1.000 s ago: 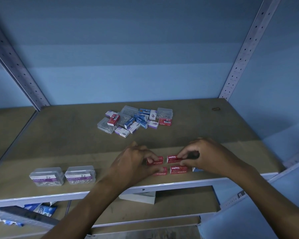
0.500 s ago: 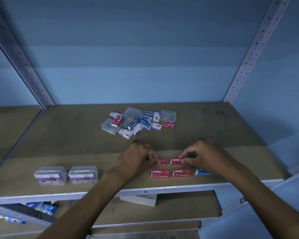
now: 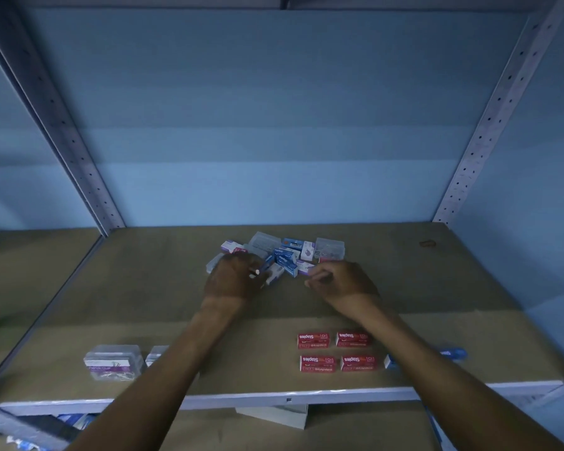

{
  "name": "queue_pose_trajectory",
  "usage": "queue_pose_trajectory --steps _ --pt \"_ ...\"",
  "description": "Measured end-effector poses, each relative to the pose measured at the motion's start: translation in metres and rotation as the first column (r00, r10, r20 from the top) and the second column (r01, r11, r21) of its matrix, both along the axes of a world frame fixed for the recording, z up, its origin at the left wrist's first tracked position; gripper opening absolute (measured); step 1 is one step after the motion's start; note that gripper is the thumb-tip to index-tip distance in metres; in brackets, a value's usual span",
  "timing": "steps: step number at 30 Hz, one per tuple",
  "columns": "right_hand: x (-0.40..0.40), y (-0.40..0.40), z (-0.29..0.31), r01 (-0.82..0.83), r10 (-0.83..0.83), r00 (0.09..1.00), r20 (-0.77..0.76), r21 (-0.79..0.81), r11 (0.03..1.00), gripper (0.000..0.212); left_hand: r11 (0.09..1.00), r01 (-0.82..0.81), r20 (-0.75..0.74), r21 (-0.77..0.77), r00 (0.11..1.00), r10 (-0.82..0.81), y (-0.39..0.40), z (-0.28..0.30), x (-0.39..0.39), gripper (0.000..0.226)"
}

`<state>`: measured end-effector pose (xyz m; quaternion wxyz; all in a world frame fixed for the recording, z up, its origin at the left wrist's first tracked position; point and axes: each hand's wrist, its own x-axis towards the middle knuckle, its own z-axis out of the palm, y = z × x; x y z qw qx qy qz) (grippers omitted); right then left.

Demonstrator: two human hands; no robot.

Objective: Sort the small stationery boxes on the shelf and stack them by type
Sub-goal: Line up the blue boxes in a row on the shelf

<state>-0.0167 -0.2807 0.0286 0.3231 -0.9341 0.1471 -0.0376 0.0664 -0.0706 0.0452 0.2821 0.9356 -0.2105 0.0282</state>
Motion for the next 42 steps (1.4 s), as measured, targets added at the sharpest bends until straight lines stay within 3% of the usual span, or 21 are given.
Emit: queue_pose_trajectory --steps 5,11,18,24,25,27,34,37,42 --pt "0.034 0.015 -0.006 0.072 -0.064 0.995 0.076 -0.111 0.991 0.033 0.993 -0.027 -0.028 0.119 0.999 0.03 0.0 -0.01 0.025 0.032" --pt "0.048 0.024 -0.021 0.109 -0.089 0.99 0.107 -0.201 0.973 0.028 0.997 -0.047 -0.031 0.066 0.998 0.049 -0.006 -0.01 0.024 0.022" --pt "0.047 0.023 -0.021 0.133 -0.115 0.986 0.123 -0.146 0.98 0.021 0.997 -0.069 -0.112 0.043 0.991 0.074 -0.005 -0.011 0.027 0.021" --pt "0.032 0.008 -0.006 0.128 -0.127 0.984 0.126 0.004 0.992 0.013 0.981 -0.114 -0.179 -0.155 0.98 0.085 0.013 0.002 0.012 0.026" --pt "0.028 0.005 -0.004 0.111 -0.112 0.986 0.122 0.013 0.994 0.013 0.984 -0.104 -0.171 -0.147 0.982 0.078 0.017 0.003 0.01 0.029" --pt "0.018 0.001 0.001 0.065 -0.066 0.994 0.084 0.023 0.998 0.013 0.99 -0.041 -0.153 -0.136 0.988 0.02 0.02 0.001 0.014 0.008" --pt "-0.017 -0.015 0.005 -0.087 0.089 0.991 -0.102 0.019 0.996 0.01 0.968 0.237 -0.279 -0.079 0.927 -0.249 0.033 -0.004 0.0 0.005" --pt "-0.027 -0.02 0.002 -0.088 0.086 0.988 -0.125 -0.013 0.996 0.012 0.96 0.265 -0.316 -0.094 0.906 -0.282 0.034 -0.014 -0.007 0.008" --pt "-0.037 -0.02 -0.001 -0.072 0.071 0.988 -0.135 0.001 0.997 0.01 0.956 0.295 -0.193 -0.013 0.937 -0.291 0.032 -0.021 -0.019 0.009"
